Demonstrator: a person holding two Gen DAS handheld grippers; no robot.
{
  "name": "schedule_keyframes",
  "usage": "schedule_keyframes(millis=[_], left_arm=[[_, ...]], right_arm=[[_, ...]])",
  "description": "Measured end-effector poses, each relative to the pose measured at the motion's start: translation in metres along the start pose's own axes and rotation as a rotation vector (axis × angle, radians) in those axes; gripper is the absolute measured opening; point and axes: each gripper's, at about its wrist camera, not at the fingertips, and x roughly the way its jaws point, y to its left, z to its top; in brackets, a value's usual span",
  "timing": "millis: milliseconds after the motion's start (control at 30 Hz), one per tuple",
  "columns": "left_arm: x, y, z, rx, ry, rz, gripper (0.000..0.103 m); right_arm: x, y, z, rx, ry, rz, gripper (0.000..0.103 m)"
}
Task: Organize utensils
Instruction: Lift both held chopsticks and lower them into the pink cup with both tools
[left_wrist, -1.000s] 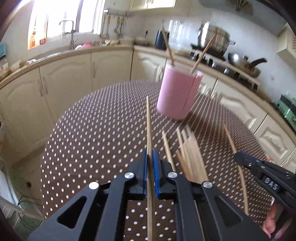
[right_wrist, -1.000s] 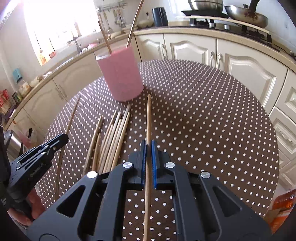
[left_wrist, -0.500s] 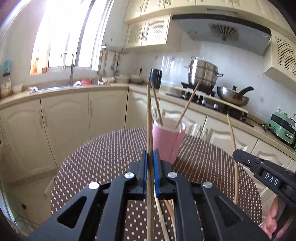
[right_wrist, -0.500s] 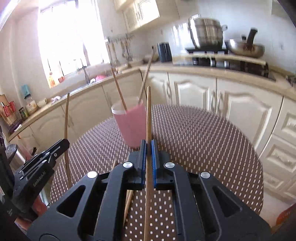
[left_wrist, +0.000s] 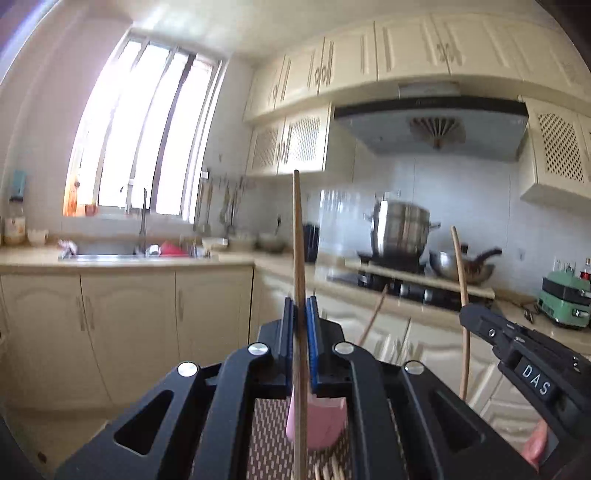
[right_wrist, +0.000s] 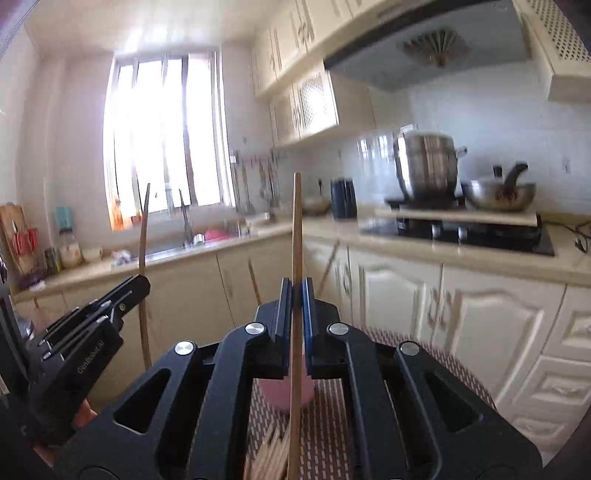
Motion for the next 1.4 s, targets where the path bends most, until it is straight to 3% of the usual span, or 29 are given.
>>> schedule_keyframes(millis=[133,300,467,733,933,1133,1400], left_arm=[[0.015,-0.012,0.018,-0.006,-0.068,-0.003,0.007],[0.046,-0.022,0.022,-0.023,-0.081,0.011,0.007],[0.077,-0.023,0.021,-0.062,-0.115,-0.062,0.007],[0.125,-0.012,0.010,-0.111,-0.132,-0.036,0.007],[0.150,0.000,-0.014,-0.139,-0.107,-0.070,0.007],[0.163,0.004,-0.033,-0.105,-0.060,-0.075,0.007],[0.166,0.010,-0.049,-0.083,-0.022,-0.053,0.007]], right_arm=[[0.013,-0.001,0.015,0.011,-0.082,0.004,0.006],[0.040,-0.007,0.024,0.040,-0.134,-0.010,0.006],[0.071,-0.017,0.024,0.076,-0.157,-0.031,0.006],[0.110,-0.019,0.011,0.097,-0.175,-0.061,0.006],[0.129,-0.018,-0.005,0.103,-0.151,-0.066,0.006],[0.148,-0.025,-0.020,0.139,-0.084,-0.039,0.006],[0.157,-0.021,-0.032,0.073,0.027,0.016,0.006]])
